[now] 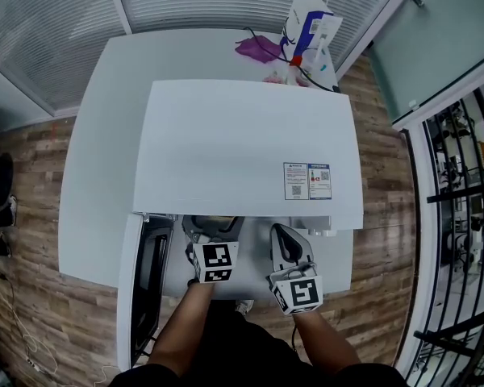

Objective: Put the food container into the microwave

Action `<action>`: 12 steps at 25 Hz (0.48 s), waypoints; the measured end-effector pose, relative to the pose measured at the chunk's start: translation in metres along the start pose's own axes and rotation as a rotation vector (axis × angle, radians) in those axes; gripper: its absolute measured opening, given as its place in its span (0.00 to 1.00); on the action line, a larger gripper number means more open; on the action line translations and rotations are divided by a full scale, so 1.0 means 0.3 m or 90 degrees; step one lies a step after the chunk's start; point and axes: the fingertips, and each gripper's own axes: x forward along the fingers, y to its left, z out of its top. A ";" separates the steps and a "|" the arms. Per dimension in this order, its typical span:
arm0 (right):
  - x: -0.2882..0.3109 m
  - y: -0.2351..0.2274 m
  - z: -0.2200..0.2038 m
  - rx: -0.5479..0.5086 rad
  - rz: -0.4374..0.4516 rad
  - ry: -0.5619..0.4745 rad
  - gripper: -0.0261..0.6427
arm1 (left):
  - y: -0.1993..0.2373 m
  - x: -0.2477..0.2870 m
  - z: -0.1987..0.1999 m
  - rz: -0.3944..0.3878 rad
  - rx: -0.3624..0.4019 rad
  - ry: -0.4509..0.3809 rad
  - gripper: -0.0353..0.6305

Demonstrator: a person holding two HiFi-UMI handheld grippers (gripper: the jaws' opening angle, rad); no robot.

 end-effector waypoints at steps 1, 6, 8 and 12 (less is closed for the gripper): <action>0.000 0.001 0.001 -0.001 0.001 0.001 0.04 | -0.001 0.008 -0.001 0.003 0.003 0.002 0.79; -0.003 0.009 -0.004 -0.002 0.001 0.007 0.04 | -0.004 0.037 -0.006 0.013 0.024 0.011 0.79; -0.008 0.009 -0.004 -0.003 0.001 0.008 0.04 | -0.008 0.045 -0.009 0.017 0.032 0.012 0.79; -0.015 0.010 -0.010 -0.001 0.000 0.011 0.04 | -0.002 0.057 -0.029 0.025 0.013 0.027 0.82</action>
